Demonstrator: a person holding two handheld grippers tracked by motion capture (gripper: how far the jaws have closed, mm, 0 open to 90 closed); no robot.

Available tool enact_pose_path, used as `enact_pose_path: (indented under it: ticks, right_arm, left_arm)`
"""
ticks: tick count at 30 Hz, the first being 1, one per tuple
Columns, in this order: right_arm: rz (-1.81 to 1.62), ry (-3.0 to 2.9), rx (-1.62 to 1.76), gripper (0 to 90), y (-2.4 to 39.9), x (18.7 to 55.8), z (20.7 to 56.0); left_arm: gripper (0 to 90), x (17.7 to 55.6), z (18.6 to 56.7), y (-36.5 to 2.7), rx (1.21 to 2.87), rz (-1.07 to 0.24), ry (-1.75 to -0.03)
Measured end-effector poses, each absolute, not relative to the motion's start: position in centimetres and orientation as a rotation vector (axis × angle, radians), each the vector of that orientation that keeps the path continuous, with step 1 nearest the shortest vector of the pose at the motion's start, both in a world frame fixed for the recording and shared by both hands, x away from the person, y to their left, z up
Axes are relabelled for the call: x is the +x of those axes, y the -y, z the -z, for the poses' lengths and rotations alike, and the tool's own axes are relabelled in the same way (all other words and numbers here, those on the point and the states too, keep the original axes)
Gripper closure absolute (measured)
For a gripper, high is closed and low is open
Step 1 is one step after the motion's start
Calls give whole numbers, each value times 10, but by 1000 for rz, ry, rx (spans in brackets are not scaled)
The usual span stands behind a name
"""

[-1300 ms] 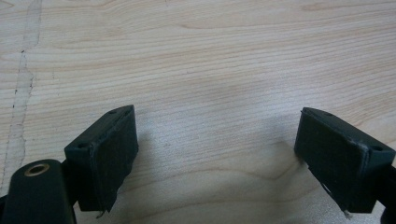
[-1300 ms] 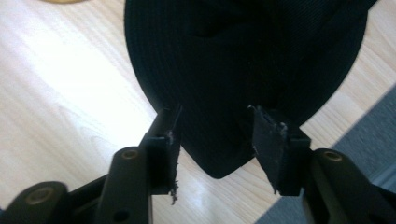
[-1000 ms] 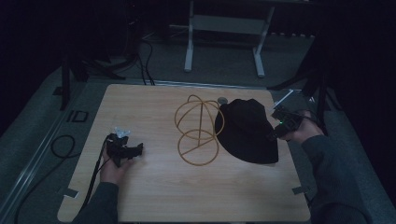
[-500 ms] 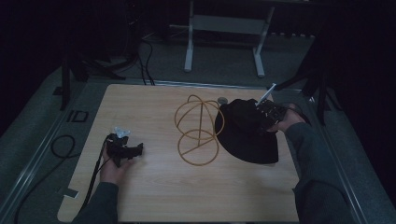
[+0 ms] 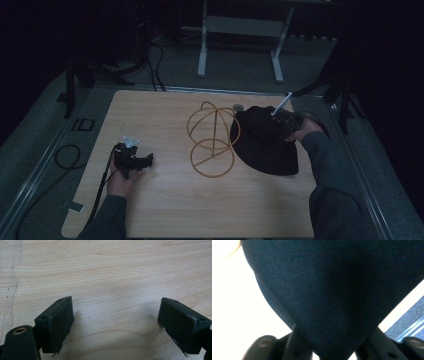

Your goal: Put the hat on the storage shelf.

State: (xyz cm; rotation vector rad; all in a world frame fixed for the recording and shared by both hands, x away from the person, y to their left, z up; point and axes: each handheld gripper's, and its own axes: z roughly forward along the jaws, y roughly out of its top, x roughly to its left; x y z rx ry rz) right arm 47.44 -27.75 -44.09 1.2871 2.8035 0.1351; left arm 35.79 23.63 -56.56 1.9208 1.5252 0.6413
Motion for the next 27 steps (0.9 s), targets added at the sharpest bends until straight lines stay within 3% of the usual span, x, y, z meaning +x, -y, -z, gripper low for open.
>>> enact_pose_path:
  ticks: [7,27]
  right_arm:
    - [-115,-2795,1235,859,274,473,437]
    - [-158,-2792,1118,866,266,465,408]
  left_arm:
    - [137,358,566,-236,1920,-641,-1525]
    - [137,358,566,-236,1920,-641,-1525]
